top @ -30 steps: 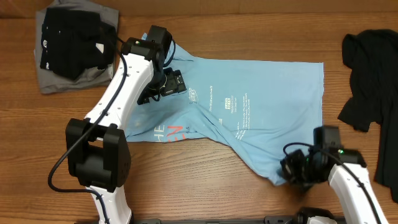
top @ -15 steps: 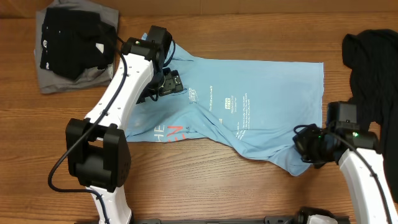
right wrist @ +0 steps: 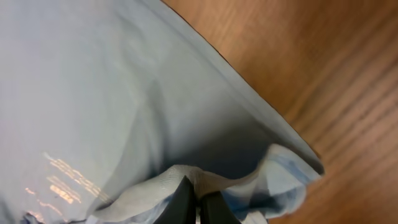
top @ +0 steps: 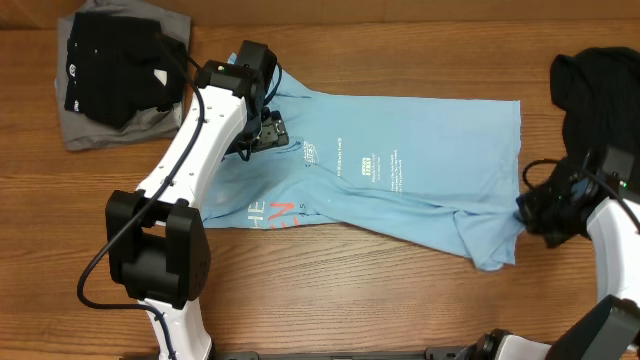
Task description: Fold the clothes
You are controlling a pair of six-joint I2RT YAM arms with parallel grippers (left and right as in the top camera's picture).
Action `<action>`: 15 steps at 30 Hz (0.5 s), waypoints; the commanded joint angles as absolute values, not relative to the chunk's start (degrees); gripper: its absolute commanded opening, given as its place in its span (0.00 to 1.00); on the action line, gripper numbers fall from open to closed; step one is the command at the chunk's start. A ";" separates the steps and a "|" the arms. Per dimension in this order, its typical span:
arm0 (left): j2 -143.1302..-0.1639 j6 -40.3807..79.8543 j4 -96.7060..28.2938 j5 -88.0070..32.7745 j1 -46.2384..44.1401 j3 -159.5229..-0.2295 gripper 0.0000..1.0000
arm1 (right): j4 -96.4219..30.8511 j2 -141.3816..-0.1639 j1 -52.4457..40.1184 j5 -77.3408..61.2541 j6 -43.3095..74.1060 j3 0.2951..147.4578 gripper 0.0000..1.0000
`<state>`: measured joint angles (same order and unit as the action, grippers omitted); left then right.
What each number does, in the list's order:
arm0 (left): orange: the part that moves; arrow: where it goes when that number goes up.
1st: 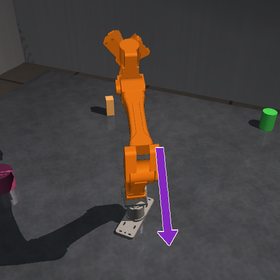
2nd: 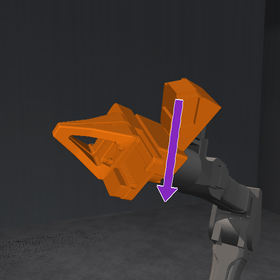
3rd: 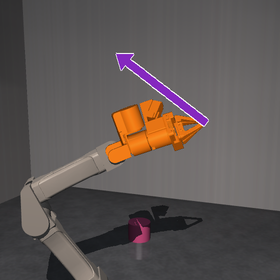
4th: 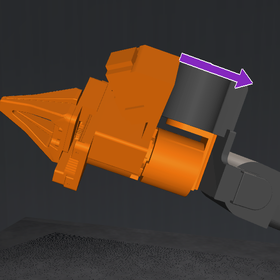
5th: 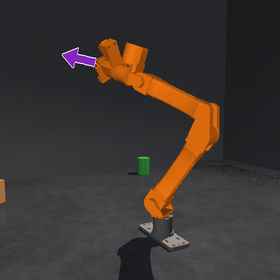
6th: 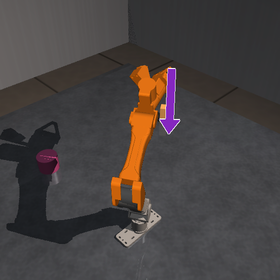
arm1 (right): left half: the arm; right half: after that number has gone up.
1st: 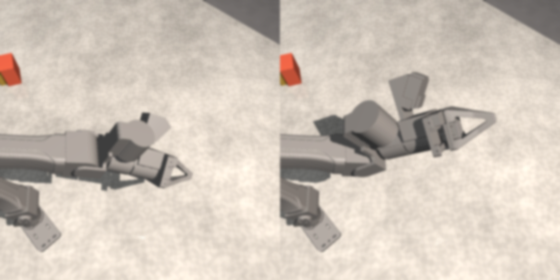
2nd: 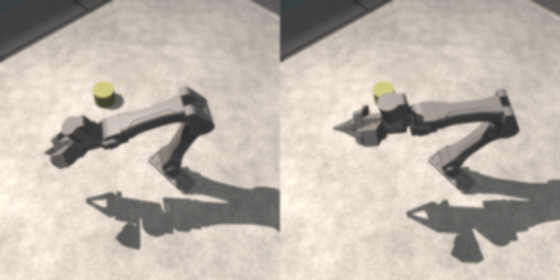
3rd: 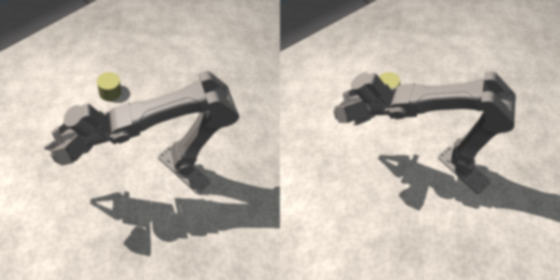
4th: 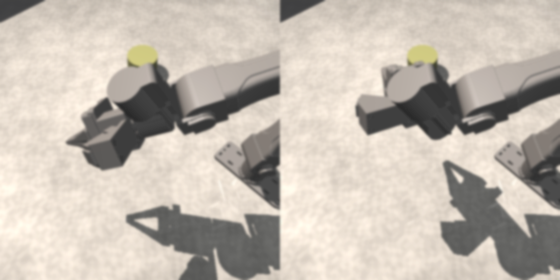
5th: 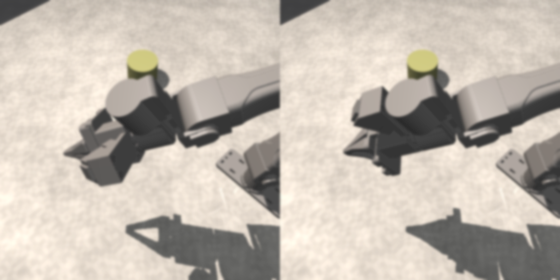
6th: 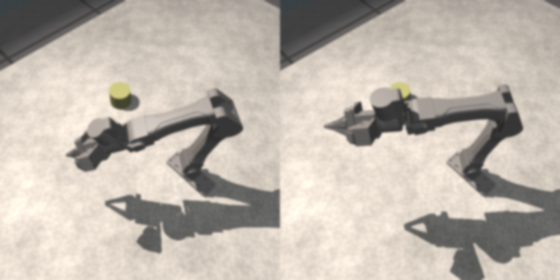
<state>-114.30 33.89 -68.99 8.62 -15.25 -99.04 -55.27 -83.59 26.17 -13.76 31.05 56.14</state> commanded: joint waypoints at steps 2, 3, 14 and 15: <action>-115.74 32.77 -68.82 9.82 -15.03 -99.35 1.00 | -53.04 -85.01 26.37 -14.48 28.82 60.36 0.04; -115.92 32.77 -68.82 9.82 -15.03 -99.35 1.00 | -52.23 -85.06 26.37 -14.28 28.77 60.53 0.04; -117.84 32.80 -68.51 9.82 -15.03 -99.33 1.00 | -44.62 -85.30 26.33 -13.67 28.42 60.60 0.04; -117.84 32.80 -68.53 9.82 -15.03 -99.33 1.00 | -44.49 -85.47 26.33 -13.32 28.42 60.60 0.04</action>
